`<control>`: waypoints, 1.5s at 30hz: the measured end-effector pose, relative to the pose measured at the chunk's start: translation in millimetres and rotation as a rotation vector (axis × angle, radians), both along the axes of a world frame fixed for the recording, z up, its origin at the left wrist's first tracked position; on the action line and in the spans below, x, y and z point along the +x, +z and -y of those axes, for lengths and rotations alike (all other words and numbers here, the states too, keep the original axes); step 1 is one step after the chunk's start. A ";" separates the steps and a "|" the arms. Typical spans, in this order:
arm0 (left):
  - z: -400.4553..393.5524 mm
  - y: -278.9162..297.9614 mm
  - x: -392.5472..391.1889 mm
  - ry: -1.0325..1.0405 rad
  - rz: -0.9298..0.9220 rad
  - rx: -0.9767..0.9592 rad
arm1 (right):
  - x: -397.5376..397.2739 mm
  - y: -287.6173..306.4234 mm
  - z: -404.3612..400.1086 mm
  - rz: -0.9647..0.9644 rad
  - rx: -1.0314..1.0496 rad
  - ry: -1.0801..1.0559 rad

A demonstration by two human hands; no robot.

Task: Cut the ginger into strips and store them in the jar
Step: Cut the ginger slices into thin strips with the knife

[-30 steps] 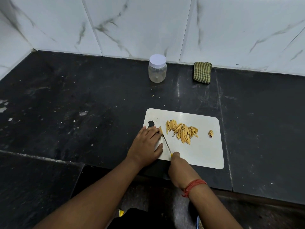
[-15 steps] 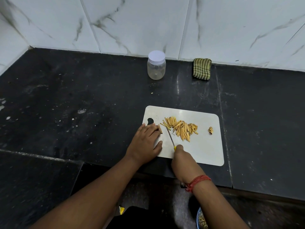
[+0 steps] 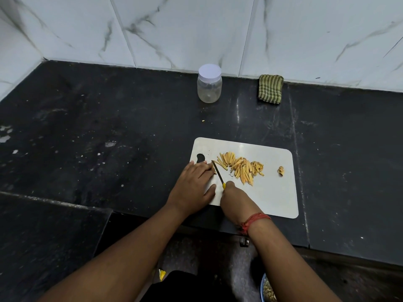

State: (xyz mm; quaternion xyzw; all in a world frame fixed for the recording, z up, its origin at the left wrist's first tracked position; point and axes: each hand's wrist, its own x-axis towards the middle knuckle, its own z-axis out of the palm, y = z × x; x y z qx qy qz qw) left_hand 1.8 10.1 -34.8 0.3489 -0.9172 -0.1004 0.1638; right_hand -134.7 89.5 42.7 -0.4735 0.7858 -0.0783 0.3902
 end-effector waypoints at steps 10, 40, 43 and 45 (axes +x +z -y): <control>0.9 -0.4 -0.6 0.000 0.001 -0.006 | -1.6 -5.2 3.8 0.029 0.035 0.020; -1.4 0.5 -3.8 0.018 -0.002 0.005 | -4.3 -11.5 -37.9 -0.086 0.066 0.064; -0.4 1.1 -3.8 0.016 0.005 0.004 | -8.6 -8.1 -32.9 -0.095 0.061 0.010; -0.1 0.8 -2.9 0.019 0.004 0.008 | -9.9 -5.4 -30.7 -0.093 0.052 0.011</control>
